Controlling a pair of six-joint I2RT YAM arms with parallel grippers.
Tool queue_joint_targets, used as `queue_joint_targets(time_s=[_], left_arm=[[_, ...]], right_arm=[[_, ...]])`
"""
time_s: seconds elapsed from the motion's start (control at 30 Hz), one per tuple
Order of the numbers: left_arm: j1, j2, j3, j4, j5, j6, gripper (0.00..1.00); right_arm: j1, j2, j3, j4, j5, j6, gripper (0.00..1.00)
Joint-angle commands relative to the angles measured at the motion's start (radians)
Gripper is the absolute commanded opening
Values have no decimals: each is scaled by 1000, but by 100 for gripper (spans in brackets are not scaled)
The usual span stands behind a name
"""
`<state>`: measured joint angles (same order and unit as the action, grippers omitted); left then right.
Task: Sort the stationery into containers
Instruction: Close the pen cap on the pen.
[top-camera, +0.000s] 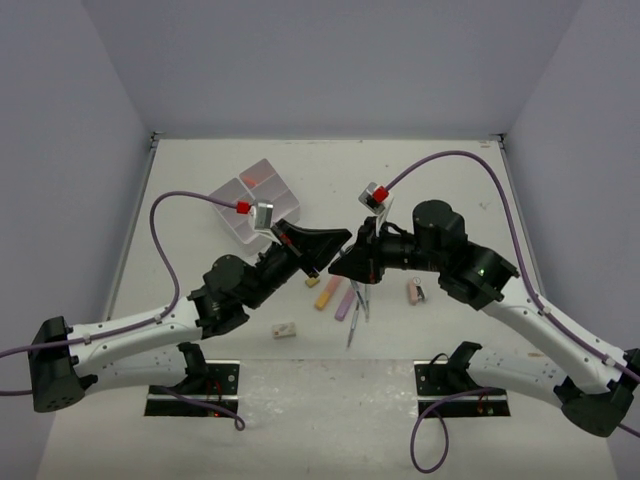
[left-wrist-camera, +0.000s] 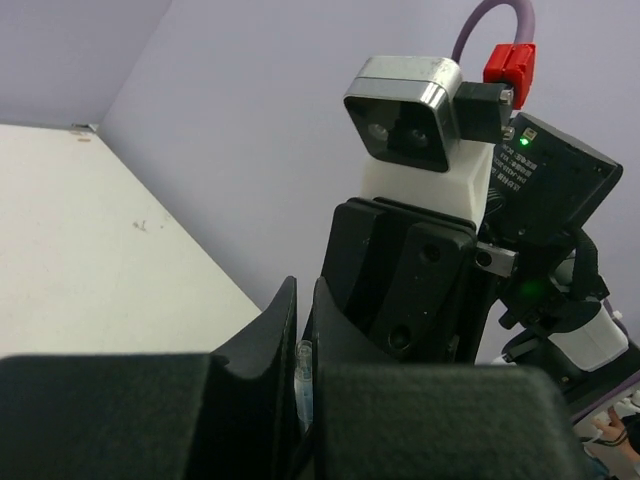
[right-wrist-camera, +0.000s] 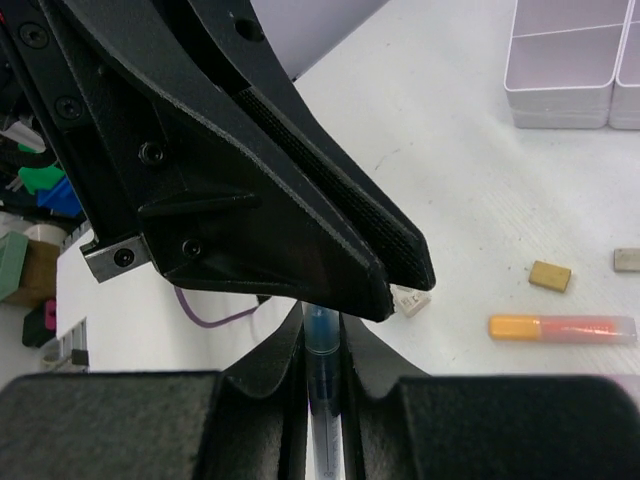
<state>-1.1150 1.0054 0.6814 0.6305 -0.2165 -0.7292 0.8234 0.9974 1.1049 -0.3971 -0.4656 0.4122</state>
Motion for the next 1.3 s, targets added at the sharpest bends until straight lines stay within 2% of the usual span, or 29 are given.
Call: queue_joint_targets(time_s=[0.0, 0.1, 0.13, 0.27, 0.3, 0.43, 0.57, 0.67, 0.8, 1.03, 1.1, 1.13, 1.2, 1.23, 1.27], left_arm=[[-48, -27, 19, -332, -35, 63, 21], [-49, -36, 73, -360, -65, 93, 54], [-48, -37, 83, -367, -68, 108, 57], [-44, -21, 117, -360, -62, 122, 58], [-43, -18, 119, -351, -55, 124, 56], [-40, 22, 135, -336, -26, 125, 36], [-35, 41, 133, -330, -6, 117, 23], [-31, 41, 129, -331, 1, 113, 19], [-25, 52, 125, -334, 15, 102, 1], [-15, 51, 151, -378, -28, 125, 0], [-8, 51, 165, -397, -50, 138, 0], [-6, 52, 168, -402, -58, 144, 0], [5, 57, 192, -416, -85, 161, 0], [15, 60, 203, -424, -94, 169, 0], [28, 65, 213, -433, -101, 176, 0]], right_arm=[[-46, -26, -42, 323, 11, -18, 0], [-44, -46, -107, 365, -14, -11, 0], [-44, -56, -129, 368, -15, -8, 0], [-44, -68, -155, 350, -5, -12, 0], [-44, -69, -159, 351, -5, -12, 0], [-44, -83, -174, 364, -11, -10, 0], [-44, -97, -183, 373, -15, -4, 0], [-44, -99, -183, 374, -15, -6, 0], [-44, -96, -177, 384, -16, -3, 0], [-44, -85, -193, 388, -23, -15, 0], [-44, -82, -201, 389, -25, -15, 42], [-44, -82, -204, 389, -26, -13, 48], [-44, -82, -214, 388, -32, -11, 90], [-44, -83, -218, 384, -32, -11, 98], [-44, -84, -219, 378, -32, -12, 99]])
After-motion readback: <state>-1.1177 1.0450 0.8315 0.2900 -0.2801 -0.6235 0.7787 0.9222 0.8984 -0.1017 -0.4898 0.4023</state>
